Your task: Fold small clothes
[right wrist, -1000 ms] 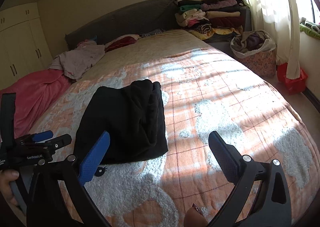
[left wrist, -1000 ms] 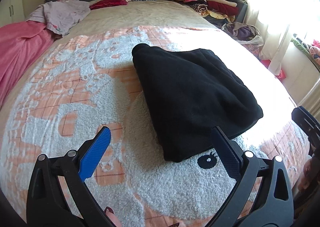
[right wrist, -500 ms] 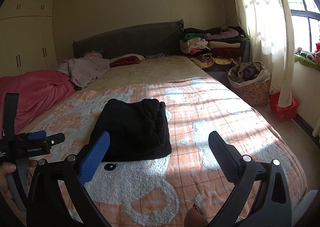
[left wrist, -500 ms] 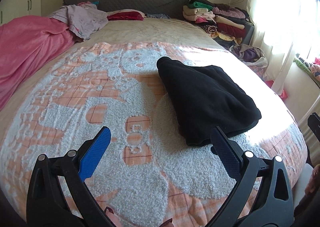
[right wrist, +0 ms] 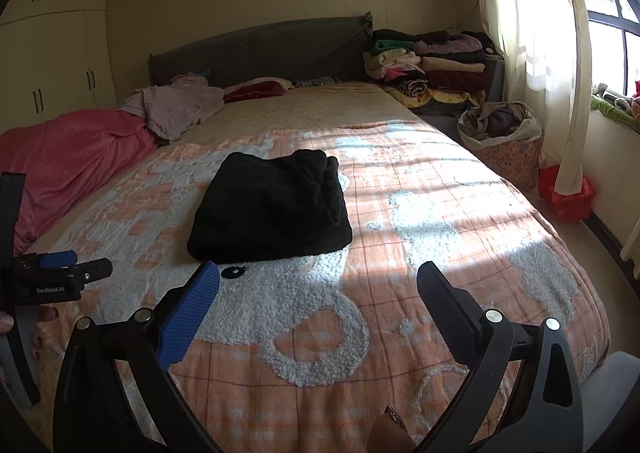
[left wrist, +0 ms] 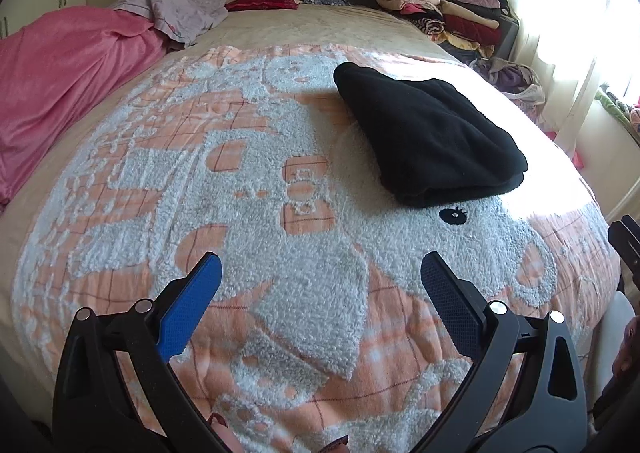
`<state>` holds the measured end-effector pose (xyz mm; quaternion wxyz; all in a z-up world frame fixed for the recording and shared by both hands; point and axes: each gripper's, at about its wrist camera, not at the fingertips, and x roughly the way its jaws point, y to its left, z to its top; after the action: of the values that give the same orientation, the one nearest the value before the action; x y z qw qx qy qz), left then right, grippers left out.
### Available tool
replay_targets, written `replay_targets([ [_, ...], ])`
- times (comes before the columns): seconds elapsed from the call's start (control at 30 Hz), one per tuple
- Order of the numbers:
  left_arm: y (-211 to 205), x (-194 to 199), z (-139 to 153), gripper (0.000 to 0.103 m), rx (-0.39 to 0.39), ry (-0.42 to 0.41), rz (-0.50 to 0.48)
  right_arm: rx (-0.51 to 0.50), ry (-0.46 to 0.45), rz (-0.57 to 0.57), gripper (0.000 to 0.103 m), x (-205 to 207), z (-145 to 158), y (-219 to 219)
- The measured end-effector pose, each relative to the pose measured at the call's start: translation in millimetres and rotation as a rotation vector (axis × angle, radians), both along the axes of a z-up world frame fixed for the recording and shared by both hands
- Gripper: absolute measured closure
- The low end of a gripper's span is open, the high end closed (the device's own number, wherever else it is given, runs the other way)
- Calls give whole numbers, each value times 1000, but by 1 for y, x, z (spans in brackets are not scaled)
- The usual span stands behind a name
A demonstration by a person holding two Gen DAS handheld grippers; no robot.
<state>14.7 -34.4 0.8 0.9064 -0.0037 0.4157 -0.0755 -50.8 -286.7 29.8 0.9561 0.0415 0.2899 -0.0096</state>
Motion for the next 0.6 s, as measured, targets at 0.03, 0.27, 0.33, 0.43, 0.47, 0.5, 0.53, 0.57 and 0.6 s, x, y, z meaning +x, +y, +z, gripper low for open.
replay_targets([
  [0.03,0,-1,-2,9,1,2,2,0,5,1,4,1,-2,2],
  [0.27,-2,-6,-3,9,-8,-26,2,9,31,17,4,2,-9,10],
  [0.33,-3,-6,-3,9,-6,-24,1,7,31,19,4,1,-9,11],
  [0.43,-3,-6,-3,9,0,-22,4,9,34,16,4,0,-10,10],
  [0.47,-3,-6,-3,9,2,-23,5,10,34,13,4,0,-10,9],
  [0.5,-3,-6,-3,9,2,-24,5,12,35,10,4,0,-10,8],
  [0.53,-3,-6,-3,9,2,-24,4,15,37,8,4,0,-10,8],
  [0.57,-3,-6,-3,9,3,-25,4,17,37,9,4,0,-11,8],
  [0.6,-3,-6,-3,9,3,-24,4,17,37,10,4,-1,-11,7],
])
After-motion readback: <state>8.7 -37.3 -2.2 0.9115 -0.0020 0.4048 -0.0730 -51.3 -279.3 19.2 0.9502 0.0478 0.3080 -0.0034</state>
